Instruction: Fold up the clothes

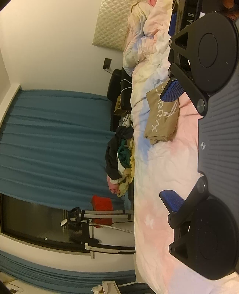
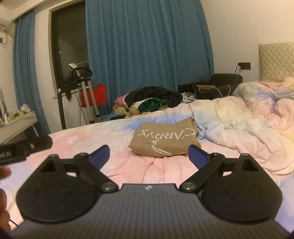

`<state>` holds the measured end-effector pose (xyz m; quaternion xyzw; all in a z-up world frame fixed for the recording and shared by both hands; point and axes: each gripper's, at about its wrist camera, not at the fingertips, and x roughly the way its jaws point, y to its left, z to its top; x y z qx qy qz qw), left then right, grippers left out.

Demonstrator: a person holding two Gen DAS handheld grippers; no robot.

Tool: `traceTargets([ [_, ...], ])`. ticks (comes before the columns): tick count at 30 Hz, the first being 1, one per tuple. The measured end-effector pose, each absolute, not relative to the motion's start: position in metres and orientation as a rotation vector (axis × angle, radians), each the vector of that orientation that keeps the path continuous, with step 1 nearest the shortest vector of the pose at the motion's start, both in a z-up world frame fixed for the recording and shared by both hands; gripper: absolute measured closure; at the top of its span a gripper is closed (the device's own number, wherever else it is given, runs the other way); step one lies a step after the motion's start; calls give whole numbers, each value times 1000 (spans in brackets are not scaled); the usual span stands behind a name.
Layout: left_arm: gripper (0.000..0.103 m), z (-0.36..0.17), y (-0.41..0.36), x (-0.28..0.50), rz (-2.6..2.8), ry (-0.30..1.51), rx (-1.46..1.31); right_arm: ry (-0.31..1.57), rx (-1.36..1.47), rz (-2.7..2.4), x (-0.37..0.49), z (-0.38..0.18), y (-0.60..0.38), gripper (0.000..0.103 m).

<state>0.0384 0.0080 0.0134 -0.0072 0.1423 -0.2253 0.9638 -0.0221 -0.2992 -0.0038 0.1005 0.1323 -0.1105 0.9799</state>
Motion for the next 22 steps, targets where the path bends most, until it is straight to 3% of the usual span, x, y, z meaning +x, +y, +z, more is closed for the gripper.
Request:
traceTargets([
  [22,0,16,9,31,-434,275,-2,275,168,-241,-23,-5,-293,9],
])
